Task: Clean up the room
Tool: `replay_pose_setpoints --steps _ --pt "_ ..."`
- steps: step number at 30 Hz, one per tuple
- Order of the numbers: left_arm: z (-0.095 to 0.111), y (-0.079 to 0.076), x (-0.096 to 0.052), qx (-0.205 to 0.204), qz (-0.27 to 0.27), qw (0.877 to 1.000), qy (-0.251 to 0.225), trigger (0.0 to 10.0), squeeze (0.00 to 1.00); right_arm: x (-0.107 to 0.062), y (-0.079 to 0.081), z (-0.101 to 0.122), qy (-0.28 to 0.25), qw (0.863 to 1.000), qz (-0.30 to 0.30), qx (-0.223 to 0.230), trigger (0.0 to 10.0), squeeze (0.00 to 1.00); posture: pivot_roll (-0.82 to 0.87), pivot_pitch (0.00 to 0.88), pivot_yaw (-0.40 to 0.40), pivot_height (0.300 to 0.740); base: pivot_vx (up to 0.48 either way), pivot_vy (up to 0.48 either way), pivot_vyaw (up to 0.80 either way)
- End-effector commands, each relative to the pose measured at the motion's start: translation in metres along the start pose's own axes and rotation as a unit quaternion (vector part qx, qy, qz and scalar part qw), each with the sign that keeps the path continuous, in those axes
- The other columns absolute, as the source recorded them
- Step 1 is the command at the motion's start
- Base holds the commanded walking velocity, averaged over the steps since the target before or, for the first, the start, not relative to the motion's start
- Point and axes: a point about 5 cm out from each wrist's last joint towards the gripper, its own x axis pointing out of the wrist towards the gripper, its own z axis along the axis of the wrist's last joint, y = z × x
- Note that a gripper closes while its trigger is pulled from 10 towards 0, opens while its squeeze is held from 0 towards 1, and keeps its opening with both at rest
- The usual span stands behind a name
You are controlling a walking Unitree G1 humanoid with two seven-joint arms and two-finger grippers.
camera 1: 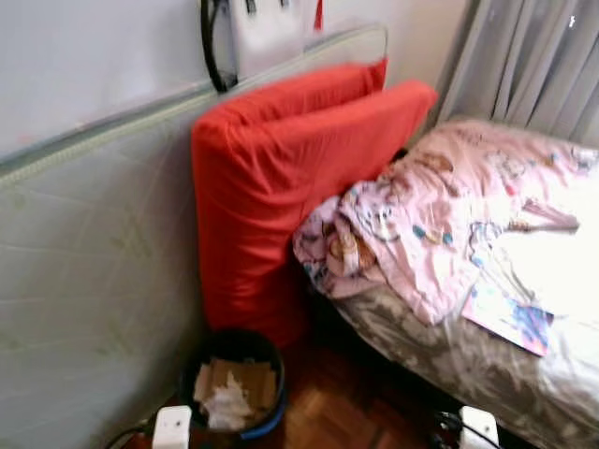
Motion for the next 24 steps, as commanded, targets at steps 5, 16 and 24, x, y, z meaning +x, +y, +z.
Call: replay_pose_setpoints --steps 5,16,24 --pt "-0.0038 0.0024 -0.0011 0.004 0.003 1.0 0.008 10.0 0.0 0.0009 0.0036 0.0015 -0.004 1.0 0.001 -0.003 10.0 0.0 0.09 0.0 -0.029 0.738 0.0 -0.292 0.0" --pt "-0.0048 0.0038 -0.0014 0.007 0.003 1.0 0.011 10.0 0.0 0.0005 0.0027 0.0003 -0.006 1.0 -0.008 0.003 10.0 0.0 0.08 0.0 -0.027 0.738 0.0 -0.313 0.0" --pt "-0.0026 0.0048 -0.0009 0.004 0.005 1.0 0.008 10.0 0.0 0.0007 0.0022 0.0022 -0.009 1.0 -0.008 0.004 10.0 0.0 0.08 0.0 -0.031 0.738 0.0 -0.34 0.0"
